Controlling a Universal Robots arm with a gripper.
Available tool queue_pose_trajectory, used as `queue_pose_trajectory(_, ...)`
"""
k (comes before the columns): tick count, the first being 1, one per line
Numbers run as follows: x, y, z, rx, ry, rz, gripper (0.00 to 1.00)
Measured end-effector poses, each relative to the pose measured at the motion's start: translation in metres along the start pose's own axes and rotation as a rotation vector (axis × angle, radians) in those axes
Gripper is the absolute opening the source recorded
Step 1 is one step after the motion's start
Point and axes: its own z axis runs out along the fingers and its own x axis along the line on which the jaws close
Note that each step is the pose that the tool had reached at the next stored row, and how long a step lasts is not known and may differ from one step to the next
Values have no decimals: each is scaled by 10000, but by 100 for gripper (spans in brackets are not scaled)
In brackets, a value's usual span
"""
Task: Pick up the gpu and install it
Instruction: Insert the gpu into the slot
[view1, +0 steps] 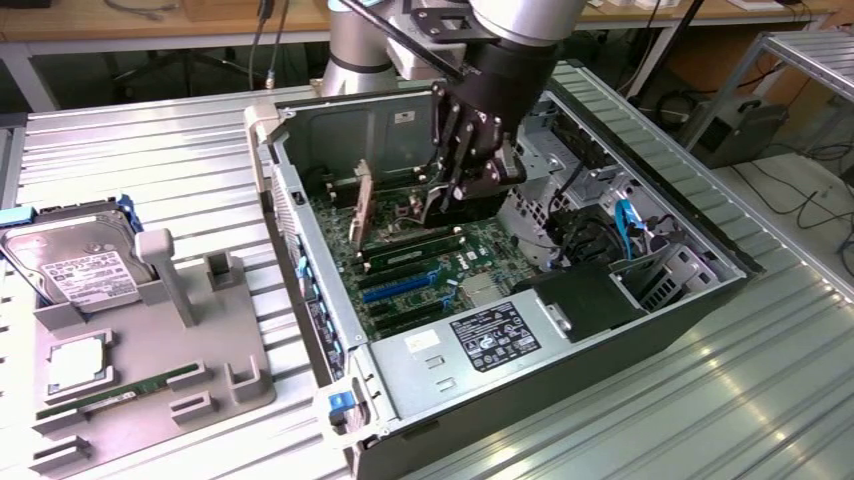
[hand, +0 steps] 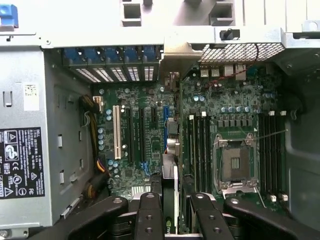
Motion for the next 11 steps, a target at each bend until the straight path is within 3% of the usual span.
queue_pose_trajectory(11,15,71,267,134,-1,-46,26)
